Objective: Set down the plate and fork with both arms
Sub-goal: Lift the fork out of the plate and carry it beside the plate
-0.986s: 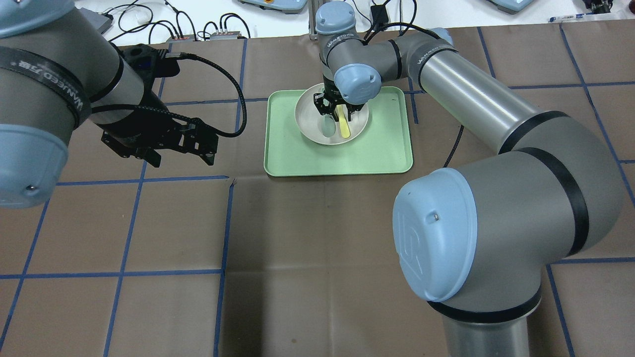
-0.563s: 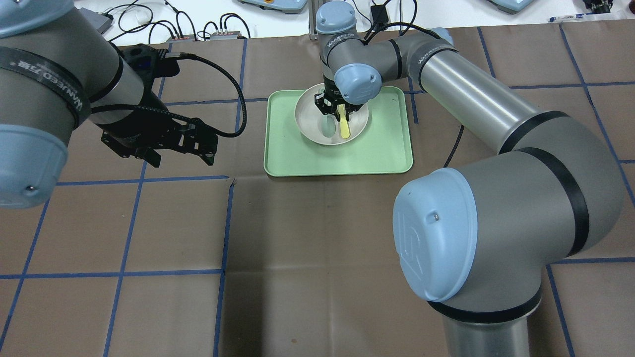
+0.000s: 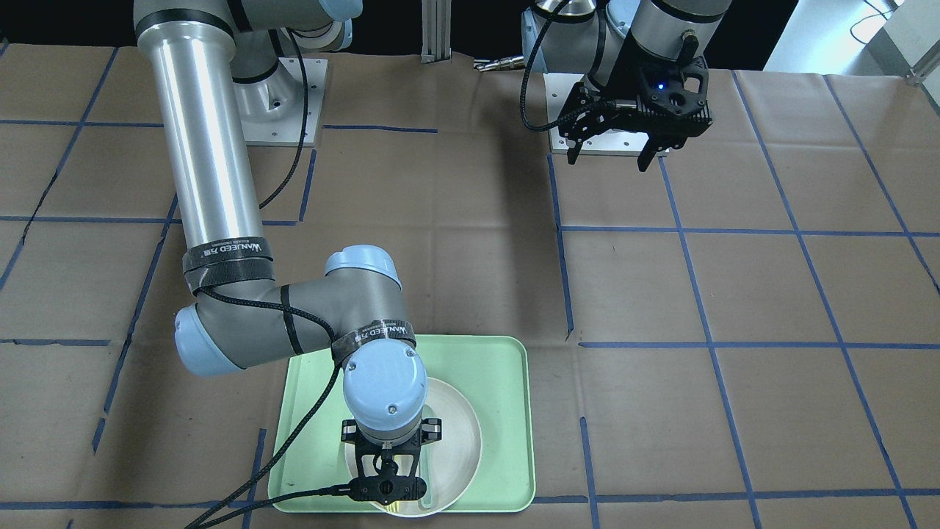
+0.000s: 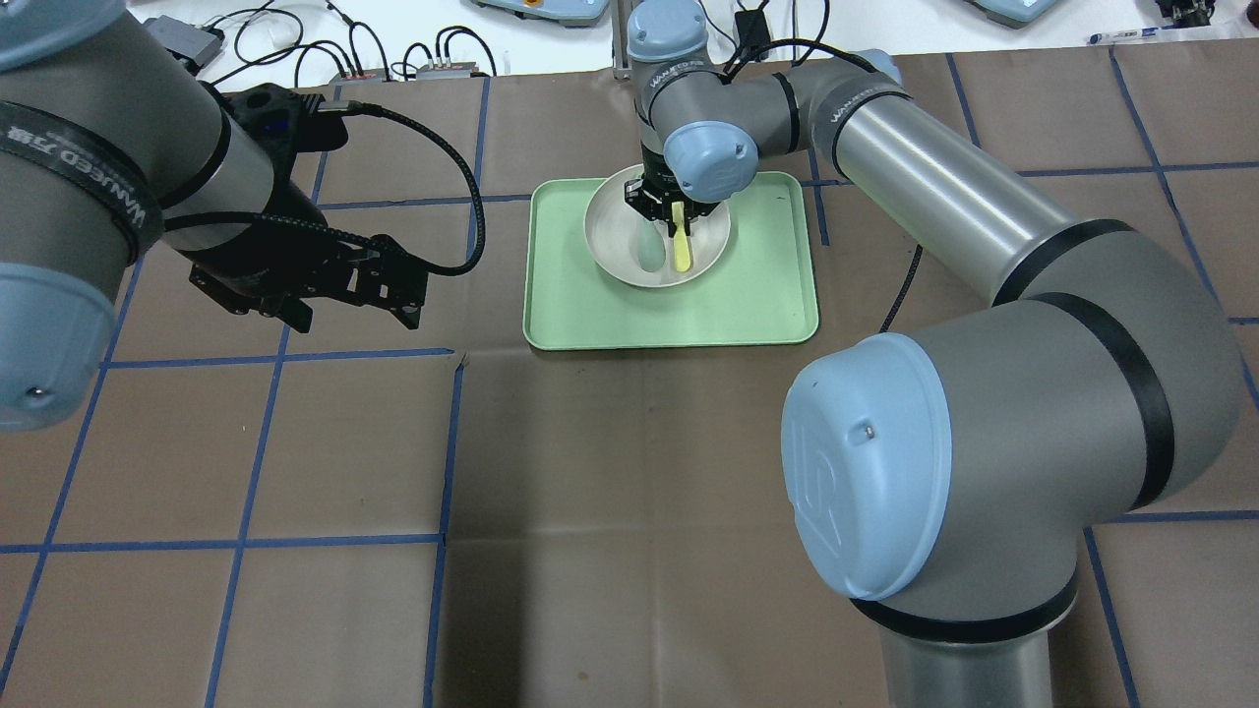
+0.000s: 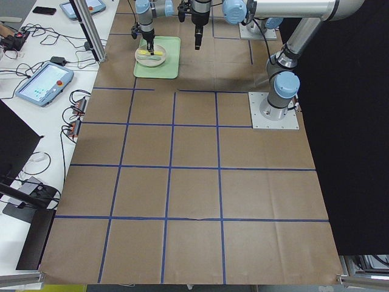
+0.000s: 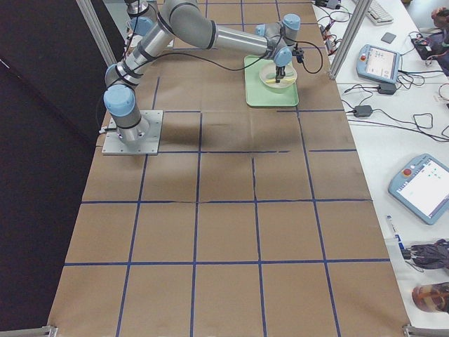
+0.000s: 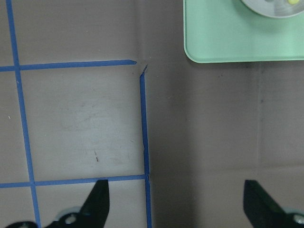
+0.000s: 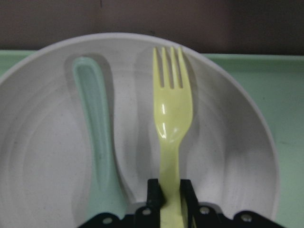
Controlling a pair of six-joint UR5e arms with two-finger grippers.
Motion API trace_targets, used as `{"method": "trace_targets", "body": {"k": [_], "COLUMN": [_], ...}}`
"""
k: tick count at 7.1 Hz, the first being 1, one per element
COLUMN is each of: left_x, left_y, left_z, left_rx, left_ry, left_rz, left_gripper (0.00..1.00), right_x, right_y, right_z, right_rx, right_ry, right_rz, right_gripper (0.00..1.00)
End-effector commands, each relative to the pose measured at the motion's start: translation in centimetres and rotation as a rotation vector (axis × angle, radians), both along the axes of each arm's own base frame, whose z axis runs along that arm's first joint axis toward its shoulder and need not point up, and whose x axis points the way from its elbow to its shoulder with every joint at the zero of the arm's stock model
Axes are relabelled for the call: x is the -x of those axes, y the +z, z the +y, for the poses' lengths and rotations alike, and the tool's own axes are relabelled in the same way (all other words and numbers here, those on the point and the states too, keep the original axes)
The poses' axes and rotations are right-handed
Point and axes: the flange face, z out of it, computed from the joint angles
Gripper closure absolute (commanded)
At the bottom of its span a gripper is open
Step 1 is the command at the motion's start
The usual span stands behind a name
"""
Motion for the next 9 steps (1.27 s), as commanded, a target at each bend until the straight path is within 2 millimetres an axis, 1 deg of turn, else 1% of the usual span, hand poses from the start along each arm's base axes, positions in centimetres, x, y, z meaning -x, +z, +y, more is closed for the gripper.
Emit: {"method": "trace_targets", "body": {"k": [1, 2, 4, 5, 6, 7, 8, 9], "left_x": [-0.2, -0.2, -0.3, -0.3, -0.9, -1.6, -1.7, -1.7], "left_y": [0.0, -0.1, -0.6, -0.9, -1.0, -1.1, -1.2, -1.3], "left_z": [0.3, 0.3, 0.2, 0.4, 0.2, -0.1, -0.2, -0.2], "left_rx": [-0.008, -0.013, -0.021, -0.025, -0.027, -0.028, -0.03, -0.032], "left_ry": [0.001, 0.0, 0.001, 0.001, 0.015, 0.028, 0.032, 0.033], "left_rz": [-0.017, -0.022, -0.022, -0.022, -0.02, -0.02, -0.019, -0.019], "left_gripper": [0.0, 0.0, 0.0, 0.0, 0.0, 0.0, 0.0, 0.0], "right_x": [-0.1, -0.2, 0.3, 1.1, 2.3, 5.0, 8.0, 10.3], "right_y": [2.0, 3.1, 5.1, 5.6, 6.5, 7.1, 7.0, 6.1], "right_z": [0.2, 0.6, 1.6, 1.7, 1.7, 1.1, 1.1, 1.5], "right_rx": [0.005, 0.005, -0.024, -0.036, -0.046, -0.067, -0.093, -0.108], "right_ry": [-0.008, -0.01, -0.011, -0.014, -0.029, -0.051, -0.035, -0.047], "right_rz": [-0.042, -0.052, -0.046, -0.043, -0.036, -0.029, -0.02, -0.021], "right_gripper": [0.97, 0.97, 0.97, 0.98, 0.98, 0.98, 0.99, 0.99]}}
